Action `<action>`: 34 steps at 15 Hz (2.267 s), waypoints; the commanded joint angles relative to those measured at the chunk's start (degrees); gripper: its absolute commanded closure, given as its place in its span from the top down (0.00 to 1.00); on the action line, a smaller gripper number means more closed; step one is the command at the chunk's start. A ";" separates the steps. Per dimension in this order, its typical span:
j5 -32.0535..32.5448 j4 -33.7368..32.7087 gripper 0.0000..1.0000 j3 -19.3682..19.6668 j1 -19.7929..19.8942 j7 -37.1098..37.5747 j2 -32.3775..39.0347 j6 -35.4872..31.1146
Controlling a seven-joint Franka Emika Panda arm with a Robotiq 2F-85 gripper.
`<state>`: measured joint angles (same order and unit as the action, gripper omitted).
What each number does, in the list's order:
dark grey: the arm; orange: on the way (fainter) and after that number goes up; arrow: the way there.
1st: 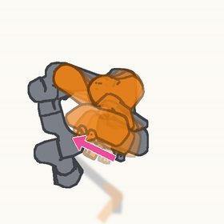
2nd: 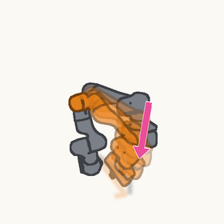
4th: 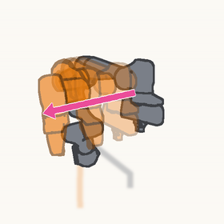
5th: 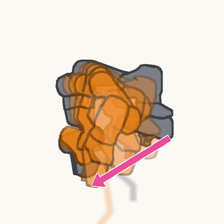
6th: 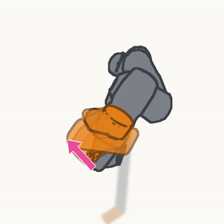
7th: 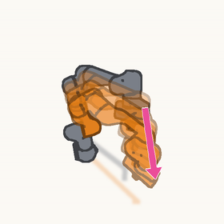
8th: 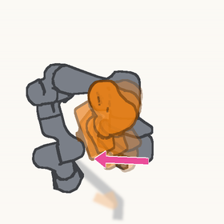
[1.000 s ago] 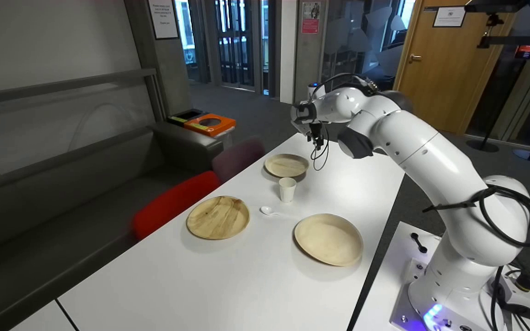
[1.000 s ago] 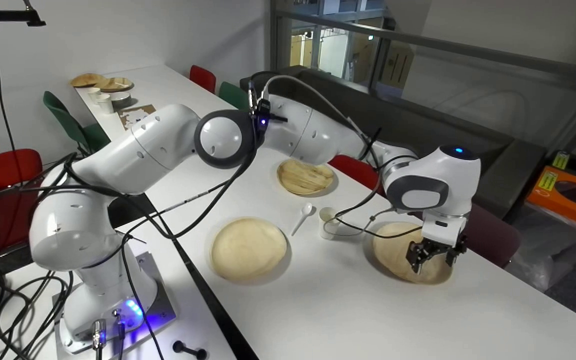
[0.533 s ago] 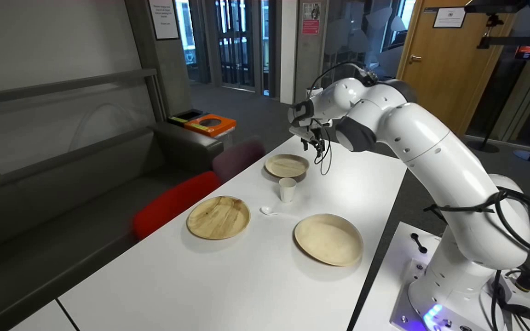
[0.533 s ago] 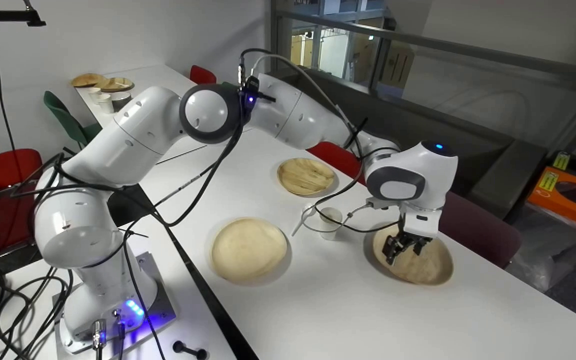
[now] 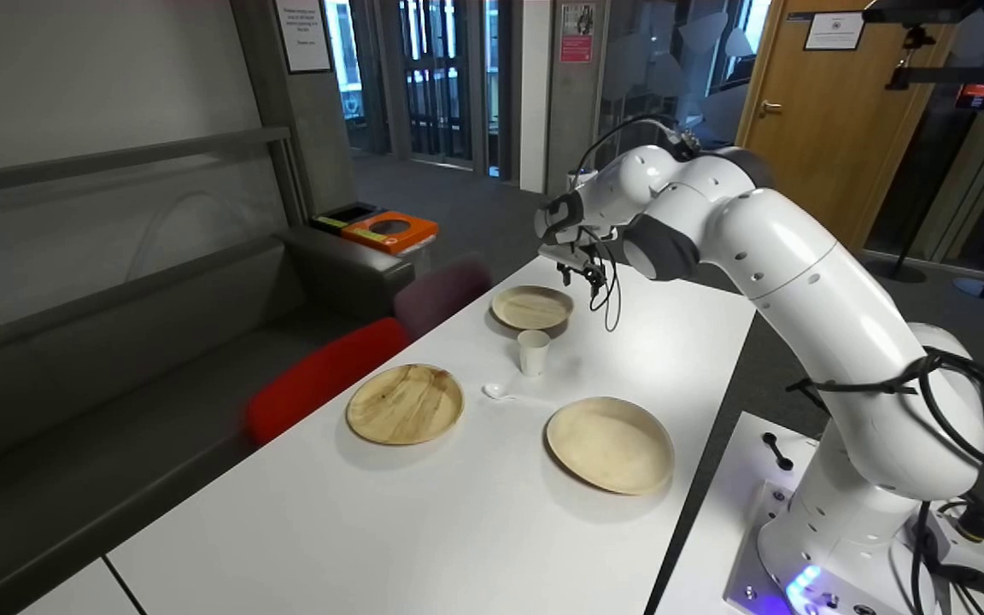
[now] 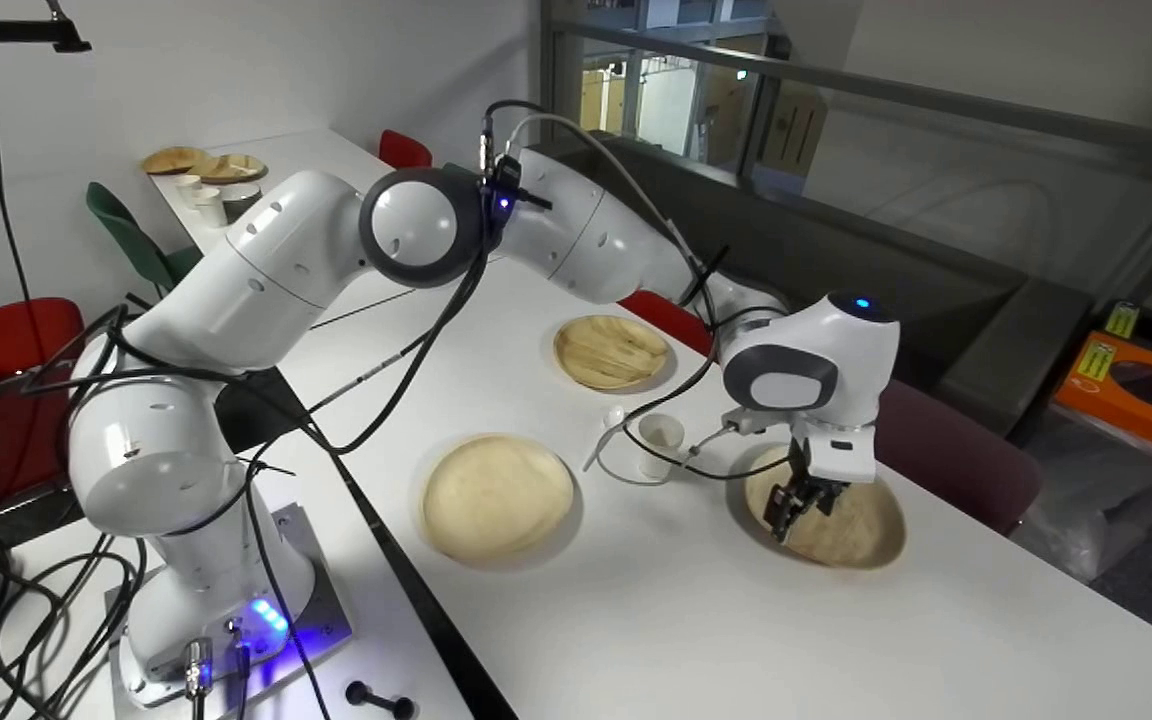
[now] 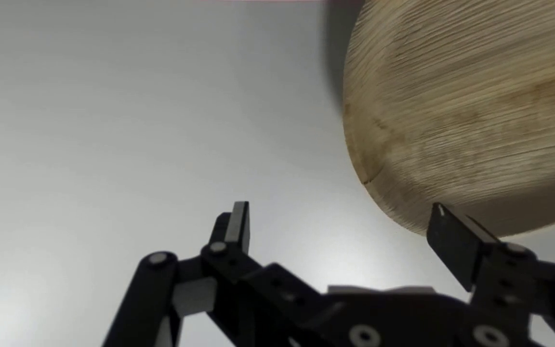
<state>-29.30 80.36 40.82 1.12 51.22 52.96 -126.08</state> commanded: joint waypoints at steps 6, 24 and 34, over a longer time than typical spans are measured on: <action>6.31 26.44 1.00 -6.10 2.66 -32.21 -18.28 -22.62; 33.96 59.43 1.00 -21.70 5.96 -42.05 -46.48 -5.10; 34.99 57.14 1.00 -28.56 5.24 -38.64 -34.37 -14.44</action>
<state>4.66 139.45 12.63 6.48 11.49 14.96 -139.19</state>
